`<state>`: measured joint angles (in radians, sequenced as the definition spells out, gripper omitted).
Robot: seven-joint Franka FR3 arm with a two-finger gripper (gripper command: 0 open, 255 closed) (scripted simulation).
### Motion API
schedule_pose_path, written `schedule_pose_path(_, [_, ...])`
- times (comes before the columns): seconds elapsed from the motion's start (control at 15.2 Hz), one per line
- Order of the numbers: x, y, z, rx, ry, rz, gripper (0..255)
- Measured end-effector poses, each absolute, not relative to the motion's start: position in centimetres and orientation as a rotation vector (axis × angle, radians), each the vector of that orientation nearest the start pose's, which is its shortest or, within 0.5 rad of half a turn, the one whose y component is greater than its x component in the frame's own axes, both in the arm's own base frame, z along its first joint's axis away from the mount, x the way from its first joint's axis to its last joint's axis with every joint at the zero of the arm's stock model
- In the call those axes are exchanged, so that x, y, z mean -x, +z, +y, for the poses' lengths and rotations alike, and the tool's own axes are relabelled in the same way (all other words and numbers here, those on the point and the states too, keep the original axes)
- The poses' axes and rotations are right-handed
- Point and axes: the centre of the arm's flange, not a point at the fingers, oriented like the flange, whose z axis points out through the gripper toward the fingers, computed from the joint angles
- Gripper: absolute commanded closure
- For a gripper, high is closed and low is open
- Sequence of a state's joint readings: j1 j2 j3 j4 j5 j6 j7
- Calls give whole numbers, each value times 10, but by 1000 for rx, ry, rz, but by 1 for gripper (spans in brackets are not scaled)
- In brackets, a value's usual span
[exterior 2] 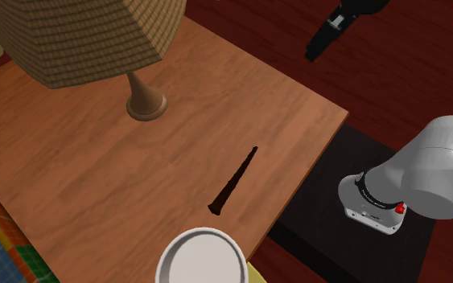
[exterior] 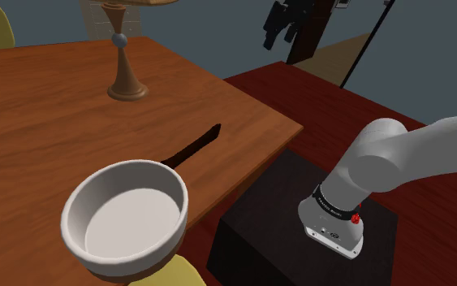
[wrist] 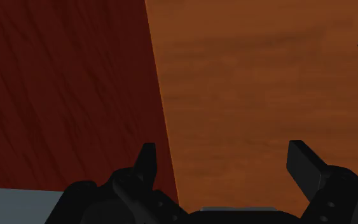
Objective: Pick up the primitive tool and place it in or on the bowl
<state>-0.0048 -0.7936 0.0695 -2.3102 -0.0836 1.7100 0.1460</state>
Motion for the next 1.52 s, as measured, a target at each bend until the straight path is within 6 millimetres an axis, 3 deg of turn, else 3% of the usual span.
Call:
schedule_pose_path(0.26, [-308,613,39,3220,-318,319,0])
schedule_pose_path(0.66, [-285,574,101,3122,-275,809,0])
schedule_pose_path(0.86, [-284,552,133,3042,-250,1052,0])
schedule_pose_path(1.39, [-300,502,224,2738,-178,1652,0])
schedule_pose_path(1.52, [-313,491,243,2643,-159,1791,0])
